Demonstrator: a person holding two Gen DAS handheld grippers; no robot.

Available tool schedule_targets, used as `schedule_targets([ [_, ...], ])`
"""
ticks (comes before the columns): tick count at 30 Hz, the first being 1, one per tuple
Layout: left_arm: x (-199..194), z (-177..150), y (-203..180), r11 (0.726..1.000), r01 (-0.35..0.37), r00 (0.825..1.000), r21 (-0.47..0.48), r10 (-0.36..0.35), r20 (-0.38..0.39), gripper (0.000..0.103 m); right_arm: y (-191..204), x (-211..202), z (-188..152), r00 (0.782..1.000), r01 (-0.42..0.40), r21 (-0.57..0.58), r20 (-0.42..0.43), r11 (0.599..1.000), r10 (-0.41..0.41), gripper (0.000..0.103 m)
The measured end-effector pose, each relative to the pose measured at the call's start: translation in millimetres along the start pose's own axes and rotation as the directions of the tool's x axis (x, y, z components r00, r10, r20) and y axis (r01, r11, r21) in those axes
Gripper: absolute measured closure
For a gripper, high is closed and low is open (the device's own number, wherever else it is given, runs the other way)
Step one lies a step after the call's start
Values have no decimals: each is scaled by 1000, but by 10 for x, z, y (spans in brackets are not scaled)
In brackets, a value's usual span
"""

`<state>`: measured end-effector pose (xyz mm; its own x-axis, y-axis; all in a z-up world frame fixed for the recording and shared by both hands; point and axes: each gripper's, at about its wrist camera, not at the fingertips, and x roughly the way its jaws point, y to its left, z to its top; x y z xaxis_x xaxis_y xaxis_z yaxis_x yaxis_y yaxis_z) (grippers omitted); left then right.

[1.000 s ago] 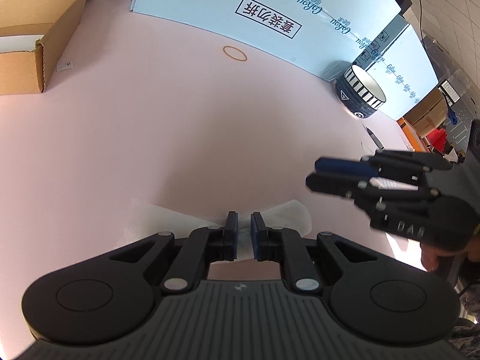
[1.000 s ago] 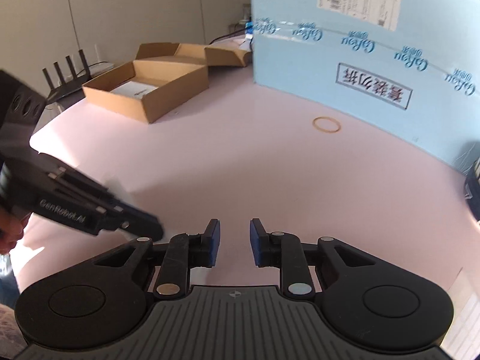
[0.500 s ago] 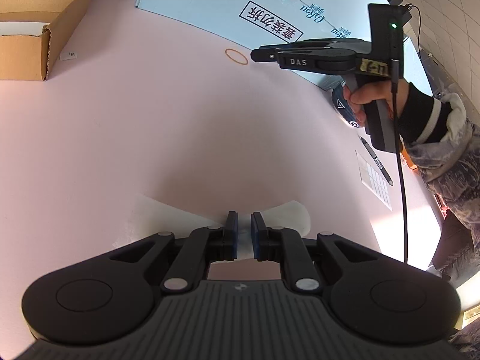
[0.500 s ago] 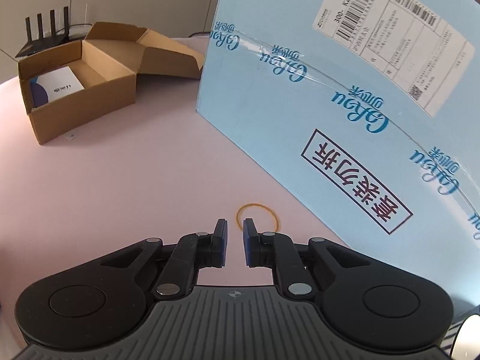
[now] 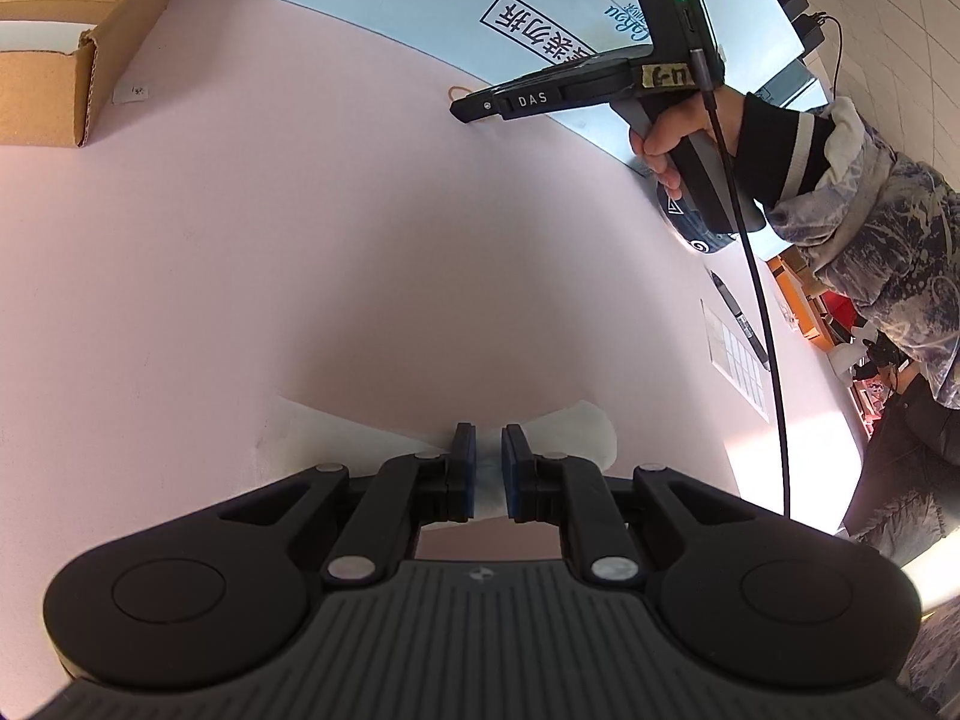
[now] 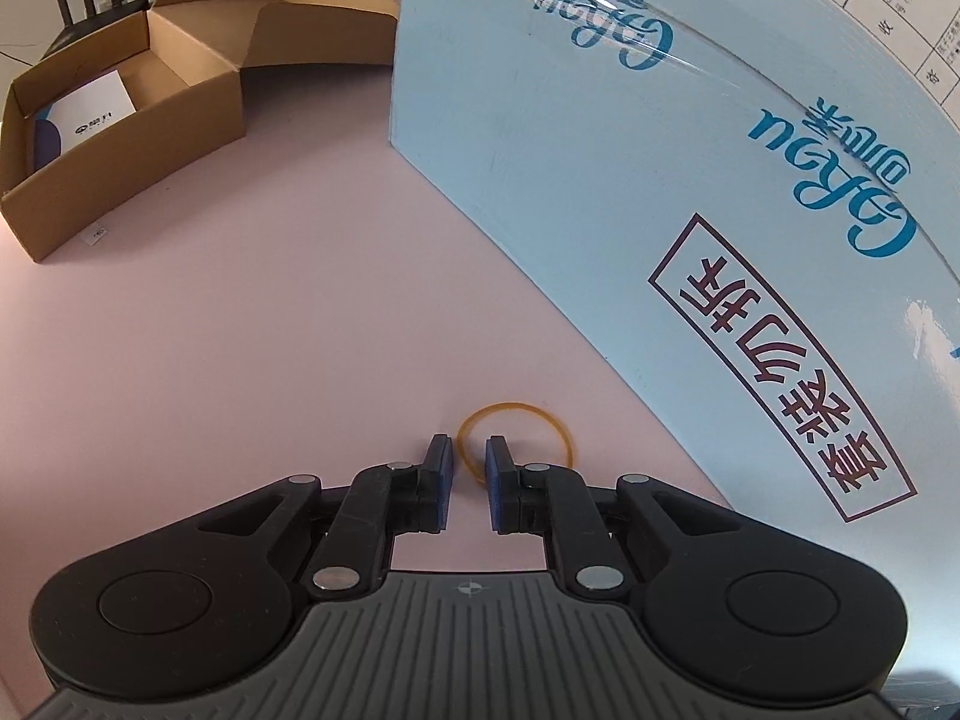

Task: Fold shopping bag
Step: 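Pick up the yellow rubber band with the right gripper, then bring the rubber band to the bag end held by the left gripper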

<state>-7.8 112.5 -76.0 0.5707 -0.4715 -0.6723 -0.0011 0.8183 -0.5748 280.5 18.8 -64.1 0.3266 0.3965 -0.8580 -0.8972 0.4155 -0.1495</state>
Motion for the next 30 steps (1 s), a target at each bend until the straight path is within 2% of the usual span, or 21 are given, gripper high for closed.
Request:
schedule_targets([
  [4, 38, 13, 0, 1000, 7, 1000, -3, -7, -1, 93, 58, -14, -59, 999, 30, 1, 20, 1000, -30, 96],
  [6, 79, 39, -18, 1000, 5, 1000, 1, -5, -3, 93, 64, -58, -129, 998, 34, 38, 53, 999, -36, 101],
  [10, 108, 54, -39, 1000, 0, 1000, 15, 1, -7, 93, -49, -166, -287, 996, -22, 153, 90, 988, 8, 102],
  [16, 114, 64, -69, 1000, -9, 1000, 23, 10, -12, 93, -53, -524, -471, 983, -115, 237, 170, 965, 75, 102],
  [22, 123, 71, -80, 1000, -16, 1000, 26, 17, -16, 93, 204, -1067, -791, 959, -253, 255, 194, 933, 207, 102],
  [25, 124, 50, -67, 999, -6, 1000, 32, 7, -6, 93, 376, -1140, -943, 945, -314, 264, 182, 912, 273, 102],
  [30, 126, 48, -43, 1000, -1, 1000, 27, 1, -2, 93, 699, -1347, -1347, 913, -407, 333, 175, 851, 369, 102],
])
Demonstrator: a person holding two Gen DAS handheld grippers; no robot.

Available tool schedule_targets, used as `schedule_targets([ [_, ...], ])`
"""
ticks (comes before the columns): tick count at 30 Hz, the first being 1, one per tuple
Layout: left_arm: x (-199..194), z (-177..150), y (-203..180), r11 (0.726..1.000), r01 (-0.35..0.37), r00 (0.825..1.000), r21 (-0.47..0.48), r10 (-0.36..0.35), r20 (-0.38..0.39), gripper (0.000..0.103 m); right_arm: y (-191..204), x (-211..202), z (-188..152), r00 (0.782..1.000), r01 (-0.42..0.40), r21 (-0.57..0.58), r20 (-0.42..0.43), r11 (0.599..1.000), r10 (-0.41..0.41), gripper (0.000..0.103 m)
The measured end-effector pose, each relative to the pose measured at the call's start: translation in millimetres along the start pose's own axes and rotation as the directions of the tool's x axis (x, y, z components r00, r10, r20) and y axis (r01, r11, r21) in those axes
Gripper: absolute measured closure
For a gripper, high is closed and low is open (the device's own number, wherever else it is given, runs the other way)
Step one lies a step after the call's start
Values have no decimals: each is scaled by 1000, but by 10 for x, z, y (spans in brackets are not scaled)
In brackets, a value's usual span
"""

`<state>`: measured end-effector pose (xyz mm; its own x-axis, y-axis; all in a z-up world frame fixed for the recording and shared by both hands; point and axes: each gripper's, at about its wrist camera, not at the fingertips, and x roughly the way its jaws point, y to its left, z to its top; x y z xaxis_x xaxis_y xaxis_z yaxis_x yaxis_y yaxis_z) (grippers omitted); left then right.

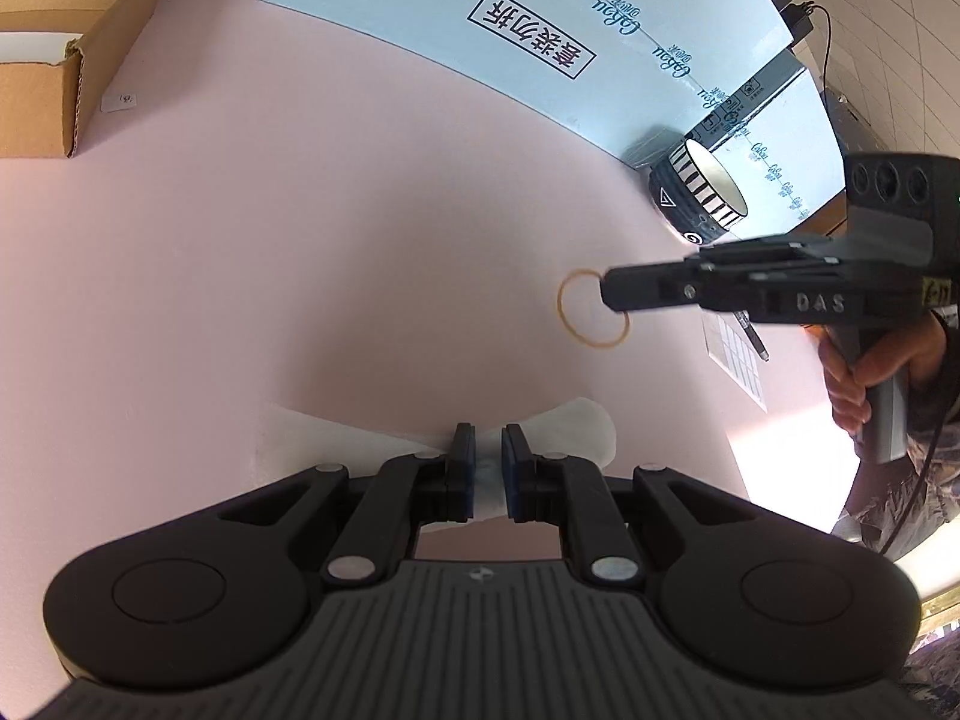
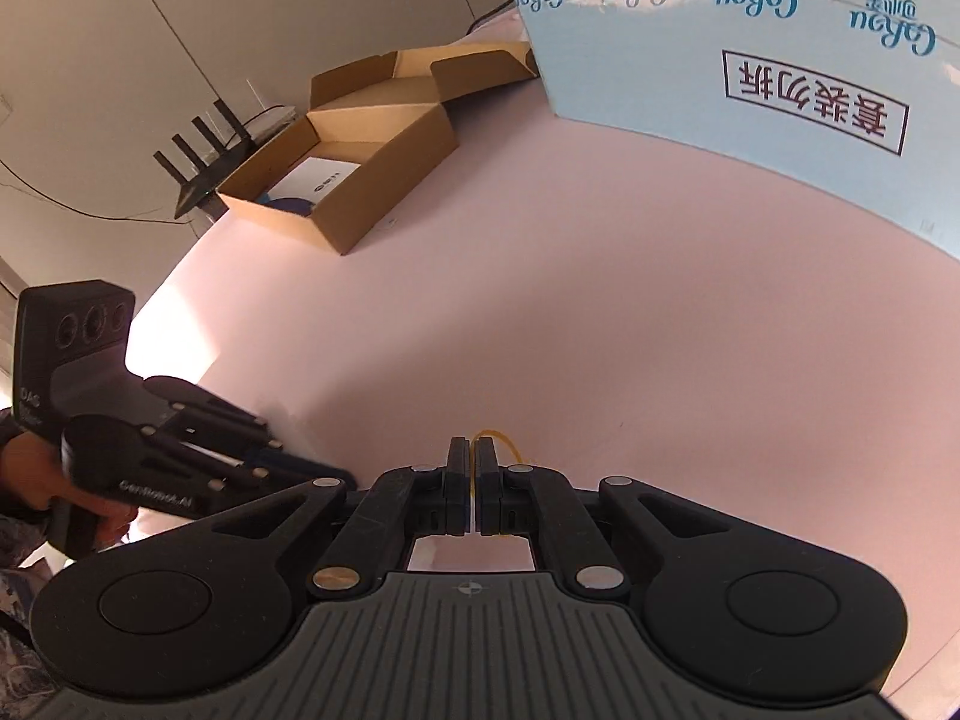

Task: Fold shopping bag
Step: 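Bring the rubber band to the bag end held by the left gripper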

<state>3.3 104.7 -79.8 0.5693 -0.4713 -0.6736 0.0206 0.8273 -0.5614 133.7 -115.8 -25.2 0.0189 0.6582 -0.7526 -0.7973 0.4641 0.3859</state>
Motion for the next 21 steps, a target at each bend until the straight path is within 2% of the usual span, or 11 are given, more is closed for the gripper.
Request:
schedule_targets([
  [7, 31, -25, -52, 1000, -19, 1000, 19, 18, 20, 93, 129, 26, -254, 999, -44, 62, 8, 997, 43, 101],
  [15, -8, -50, 16, 1000, 6, 999, -11, -6, 41, 93, 159, 129, -296, 998, -56, 94, 19, 994, 55, 101],
  [21, -8, -68, 6, 1000, -1, 999, -4, 1, 51, 93, 108, 171, -296, 994, -105, 180, 61, 978, 95, 98],
])
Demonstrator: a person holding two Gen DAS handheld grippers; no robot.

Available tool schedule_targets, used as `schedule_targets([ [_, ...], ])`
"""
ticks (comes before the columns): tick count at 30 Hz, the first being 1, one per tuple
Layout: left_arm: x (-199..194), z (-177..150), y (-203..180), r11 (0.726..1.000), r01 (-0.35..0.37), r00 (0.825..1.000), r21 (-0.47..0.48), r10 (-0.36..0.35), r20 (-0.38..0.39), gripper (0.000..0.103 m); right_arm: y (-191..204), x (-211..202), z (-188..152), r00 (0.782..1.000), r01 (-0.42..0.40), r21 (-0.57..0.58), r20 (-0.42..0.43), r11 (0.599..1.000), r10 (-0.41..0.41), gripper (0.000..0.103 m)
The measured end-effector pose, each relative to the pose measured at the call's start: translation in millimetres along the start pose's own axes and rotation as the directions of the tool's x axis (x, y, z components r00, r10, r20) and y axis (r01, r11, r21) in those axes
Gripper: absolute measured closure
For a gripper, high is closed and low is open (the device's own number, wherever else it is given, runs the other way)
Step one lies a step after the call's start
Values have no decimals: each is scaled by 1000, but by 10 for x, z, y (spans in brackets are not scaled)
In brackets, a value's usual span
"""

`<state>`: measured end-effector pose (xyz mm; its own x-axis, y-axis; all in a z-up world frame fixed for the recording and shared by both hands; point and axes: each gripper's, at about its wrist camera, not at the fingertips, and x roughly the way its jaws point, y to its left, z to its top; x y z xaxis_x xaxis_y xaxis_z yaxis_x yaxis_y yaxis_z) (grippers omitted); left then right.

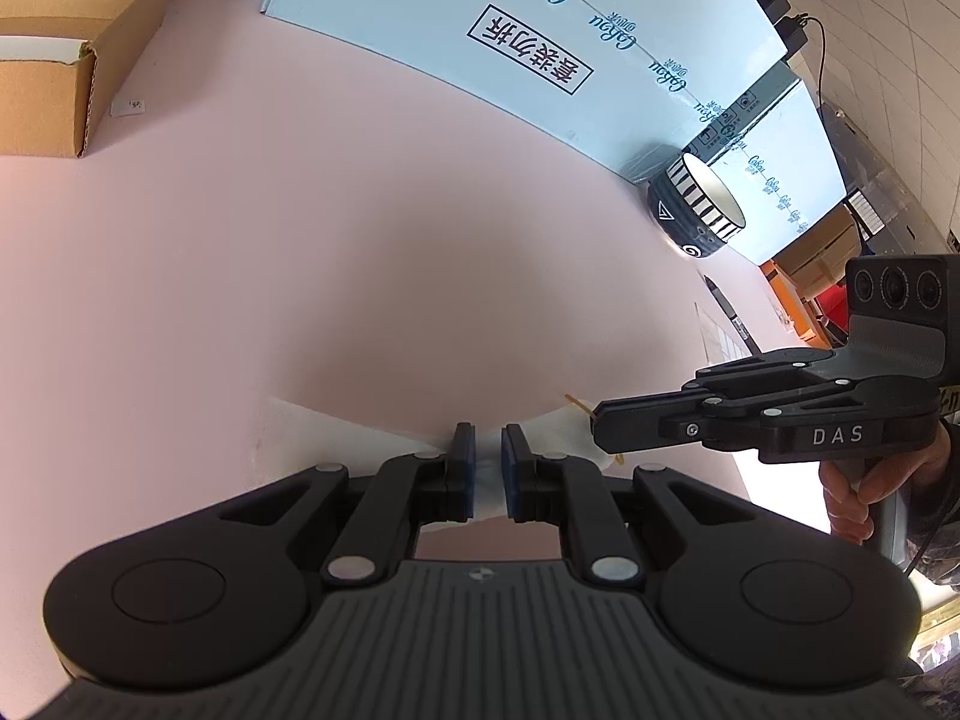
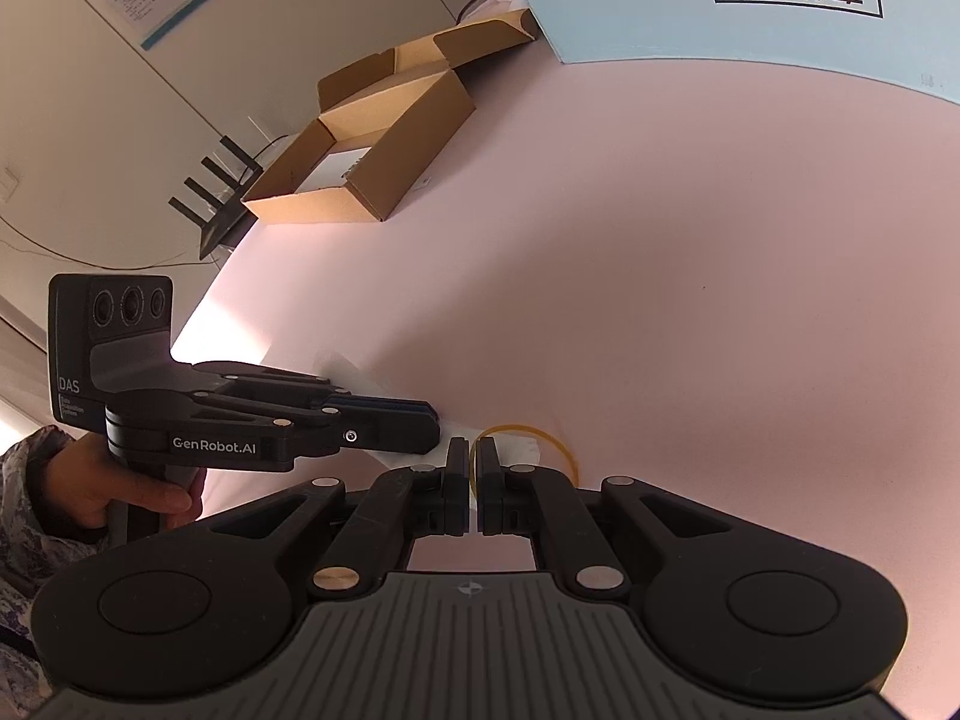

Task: Fold shopping bag
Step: 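Bring the rubber band to the bag end held by the left gripper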

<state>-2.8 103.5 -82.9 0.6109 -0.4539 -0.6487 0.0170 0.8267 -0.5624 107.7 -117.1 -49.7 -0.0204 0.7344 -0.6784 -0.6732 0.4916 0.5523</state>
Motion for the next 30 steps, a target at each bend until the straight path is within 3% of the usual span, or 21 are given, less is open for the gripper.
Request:
schedule_targets([
  [14, -8, -21, 5, 1000, 0, 1000, 2, 0, 8, 93, -54, 17, -128, 1000, -13, 82, 13, 997, 12, 98],
  [18, -11, -23, 10, 1000, 2, 1000, -1, -2, 8, 93, -5, -99, -113, 999, -2, 33, 53, 999, 0, 91],
  [20, -11, -22, 12, 1000, 3, 1000, 0, -3, 7, 93, 57, -180, -49, 997, 51, -81, 66, 995, -46, 82],
  [23, -10, -22, 16, 1000, 5, 1000, 0, -5, 7, 93, 58, -190, -22, 996, 91, -164, 35, 982, -86, 82],
  [30, -9, -36, 5, 1000, 0, 1000, -2, 1, 13, 93, 48, -57, -107, 995, 91, -211, -17, 973, -97, 82],
])
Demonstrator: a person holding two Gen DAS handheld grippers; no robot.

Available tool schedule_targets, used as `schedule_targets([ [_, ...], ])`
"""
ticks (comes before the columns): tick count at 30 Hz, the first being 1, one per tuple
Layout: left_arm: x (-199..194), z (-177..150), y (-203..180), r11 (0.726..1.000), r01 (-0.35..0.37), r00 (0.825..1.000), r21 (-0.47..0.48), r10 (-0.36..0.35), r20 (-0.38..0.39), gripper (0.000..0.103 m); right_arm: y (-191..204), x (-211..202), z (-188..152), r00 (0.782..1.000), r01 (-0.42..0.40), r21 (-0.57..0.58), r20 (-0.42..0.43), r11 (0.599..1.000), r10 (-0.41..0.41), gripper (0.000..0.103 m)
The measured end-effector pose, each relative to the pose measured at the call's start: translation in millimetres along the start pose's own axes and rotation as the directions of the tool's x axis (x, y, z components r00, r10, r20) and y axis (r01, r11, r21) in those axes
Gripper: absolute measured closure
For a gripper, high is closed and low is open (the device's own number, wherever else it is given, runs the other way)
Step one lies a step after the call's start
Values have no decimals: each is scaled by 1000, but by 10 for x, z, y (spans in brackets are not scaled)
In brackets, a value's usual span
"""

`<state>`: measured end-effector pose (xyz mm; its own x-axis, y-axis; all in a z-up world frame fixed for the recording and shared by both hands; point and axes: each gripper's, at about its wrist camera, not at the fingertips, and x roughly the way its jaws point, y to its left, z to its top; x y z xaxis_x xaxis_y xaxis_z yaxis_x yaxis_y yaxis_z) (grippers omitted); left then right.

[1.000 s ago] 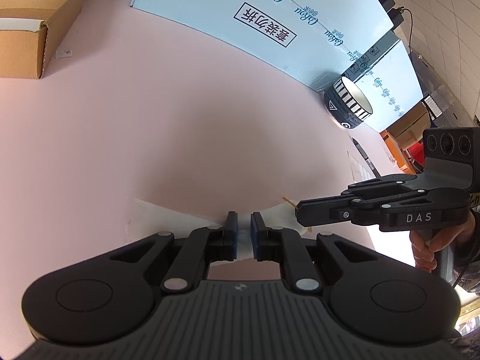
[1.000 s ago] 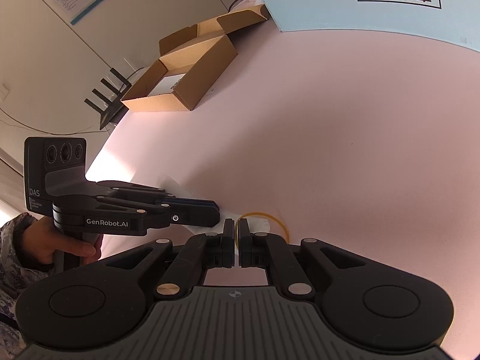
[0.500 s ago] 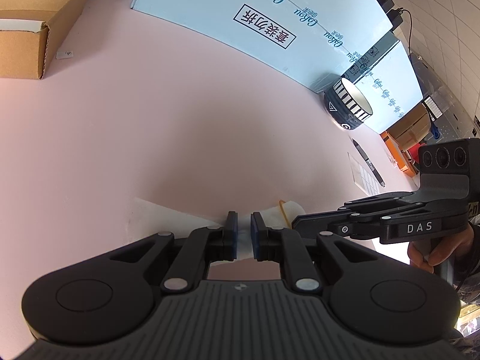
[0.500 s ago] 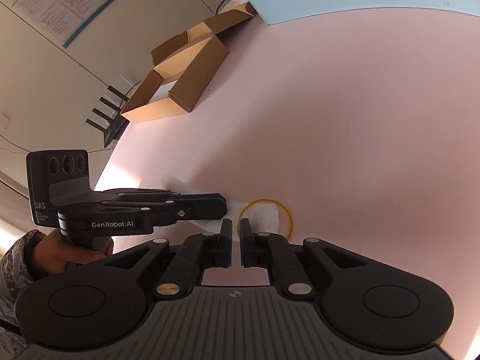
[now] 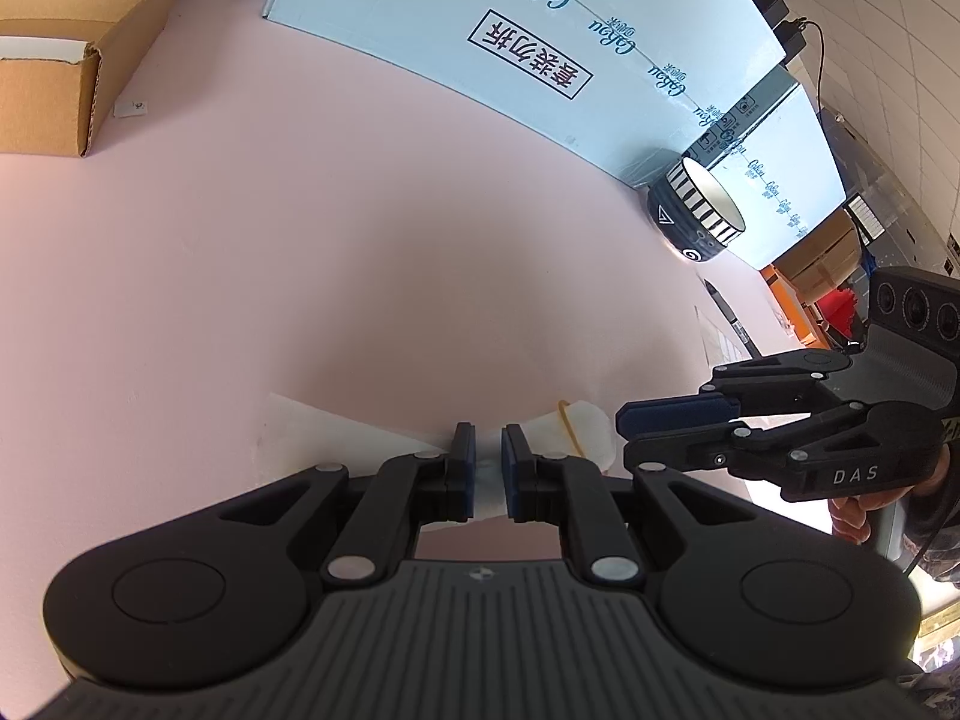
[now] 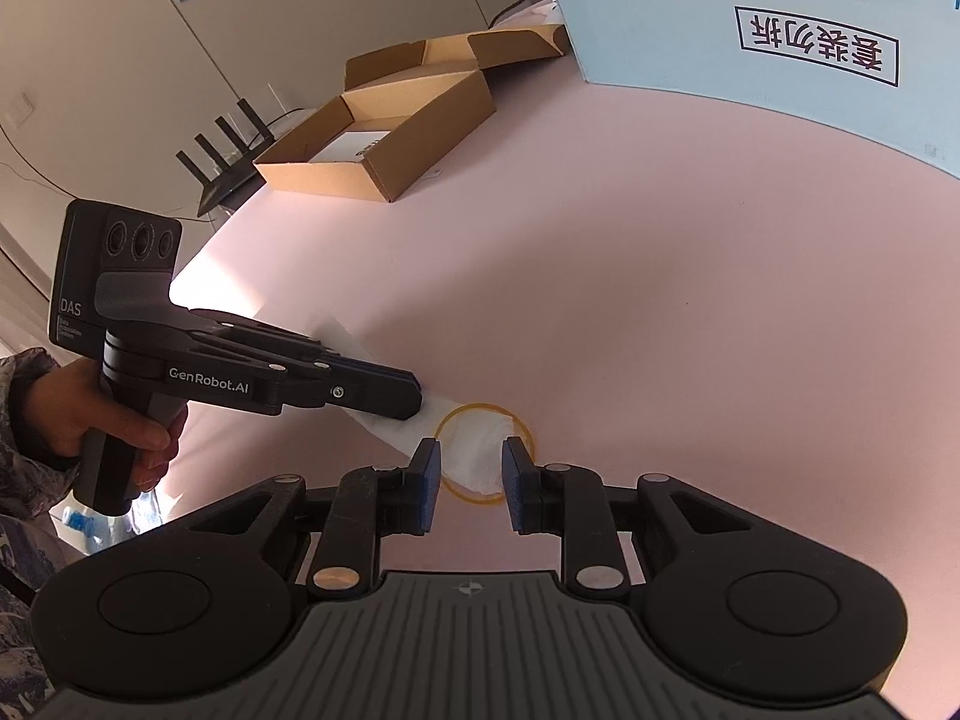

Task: Fold shopping bag
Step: 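Bring the rubber band to the bag end held by the left gripper, then slide the rubber band over the bag end with the right gripper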

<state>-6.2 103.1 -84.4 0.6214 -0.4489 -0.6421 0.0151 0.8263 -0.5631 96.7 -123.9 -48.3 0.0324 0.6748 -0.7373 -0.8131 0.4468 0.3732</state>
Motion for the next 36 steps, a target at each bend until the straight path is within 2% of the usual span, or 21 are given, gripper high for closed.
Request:
schedule_targets([
  [17, 14, 15, 33, 1000, 15, 1000, -23, -15, -9, 94, -132, 123, -5, 998, -56, 21, 7, 998, 56, 83],
  [24, 9, 3, 52, 999, 22, 1000, -31, -22, -6, 94, -228, 134, -4, 994, -105, 81, 28, 991, 103, 83],
  [27, 5, 3, 71, 999, 30, 1000, -42, -30, -6, 94, -247, 151, 6, 991, -133, 99, 38, 986, 130, 76],
  [29, 3, 4, 87, 998, 37, 999, -48, -38, -8, 94, -244, 170, 19, 985, -173, 108, 48, 979, 168, 64],
  [33, 0, 2, 107, 997, 47, 999, -60, -47, -9, 94, -168, 206, 59, 986, -163, 74, 45, 984, 160, 64],
  [36, -4, -6, 110, 997, 48, 999, -63, -48, -7, 94, -233, 206, 74, 982, -188, 143, 50, 972, 182, 64],
])
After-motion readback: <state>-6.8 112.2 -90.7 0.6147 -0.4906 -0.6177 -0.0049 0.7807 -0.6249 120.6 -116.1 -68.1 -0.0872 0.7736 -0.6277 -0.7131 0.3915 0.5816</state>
